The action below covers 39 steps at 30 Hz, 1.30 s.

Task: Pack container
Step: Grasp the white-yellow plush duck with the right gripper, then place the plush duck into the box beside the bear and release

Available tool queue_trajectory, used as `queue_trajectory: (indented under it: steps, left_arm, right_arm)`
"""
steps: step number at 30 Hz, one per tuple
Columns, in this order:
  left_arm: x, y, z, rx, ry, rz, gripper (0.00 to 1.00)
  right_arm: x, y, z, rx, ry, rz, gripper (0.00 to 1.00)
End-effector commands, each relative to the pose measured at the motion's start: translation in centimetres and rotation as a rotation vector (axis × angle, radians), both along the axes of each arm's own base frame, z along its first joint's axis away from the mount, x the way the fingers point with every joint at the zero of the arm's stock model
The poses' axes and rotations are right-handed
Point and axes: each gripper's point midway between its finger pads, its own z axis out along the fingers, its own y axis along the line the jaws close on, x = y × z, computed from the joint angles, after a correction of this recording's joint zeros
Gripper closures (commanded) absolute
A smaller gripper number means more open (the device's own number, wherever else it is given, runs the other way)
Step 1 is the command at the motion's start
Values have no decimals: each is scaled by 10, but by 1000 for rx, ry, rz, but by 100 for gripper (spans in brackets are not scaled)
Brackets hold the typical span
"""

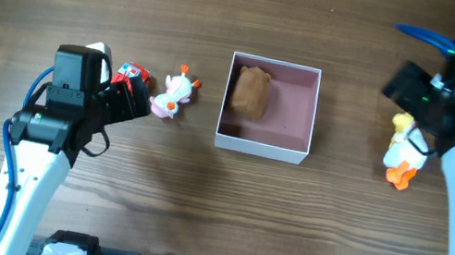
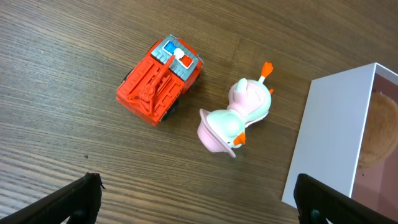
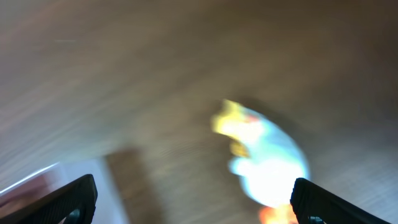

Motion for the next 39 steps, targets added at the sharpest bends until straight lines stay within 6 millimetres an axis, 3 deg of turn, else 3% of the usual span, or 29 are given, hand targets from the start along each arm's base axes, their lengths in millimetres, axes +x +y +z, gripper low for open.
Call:
queue_trajectory:
  steps: [1, 4, 9, 10, 11, 12, 13, 14, 17, 20, 21, 22, 25, 27, 30, 35, 37, 39]
  left_arm:
    - [4, 0, 7, 13, -18, -8, 0]
    - [4, 0, 7, 13, -18, -8, 0]
    - [4, 0, 7, 13, -18, -8, 0]
    - [4, 0, 7, 13, -18, -8, 0]
    - [4, 0, 7, 13, -18, -8, 0]
    - [4, 0, 7, 13, -18, -8, 0]
    - [4, 0, 7, 13, -18, -8, 0]
    - [4, 0, 7, 13, -18, -8, 0]
    - [4, 0, 7, 13, -18, -8, 0]
    - [4, 0, 7, 13, -18, -8, 0]
    - [4, 0, 7, 13, -18, -8, 0]
    - [4, 0, 7, 13, -18, -8, 0]
    - [4, 0, 7, 13, -18, -8, 0]
    - [4, 0, 7, 13, -18, -8, 0]
    - [4, 0, 7, 13, -18, -8, 0]
    - [4, 0, 7, 13, -18, -8, 0]
    - [4, 0, 7, 13, -18, -8, 0]
    - [4, 0, 7, 13, -18, -8, 0]
  right_arm:
    - [-31, -48, -66, 33, 177, -208, 0]
    - [-45, -71, -112, 61, 276, -286, 1]
    - [-47, -72, -169, 81, 418, -263, 2]
    - [-45, -69, -178, 96, 427, -249, 10]
    - [-37, -64, -182, 121, 412, -199, 27]
    - [-32, -62, -182, 130, 395, -169, 37]
    - [-21, -59, -173, 143, 354, -129, 56]
    - [-12, -59, -158, 142, 310, -111, 69]
    - [12, -40, -98, 186, 141, -44, 90]
    - [19, 14, -25, 273, -59, 124, 96]
    - [16, 38, -1, 297, -117, 197, 96]
    - [6, 74, 28, 305, -179, 302, 96]
    - [-15, 137, 44, 306, -178, 428, 96]
    - [-17, 161, 24, 249, -124, 423, 96]
    - [-8, 193, -39, 193, -8, 426, 96]
    - [33, 213, -120, 174, 59, 453, 90]
    - [46, 218, -130, 156, 30, 491, 71]
    - [53, 220, -127, 130, -3, 540, 60]
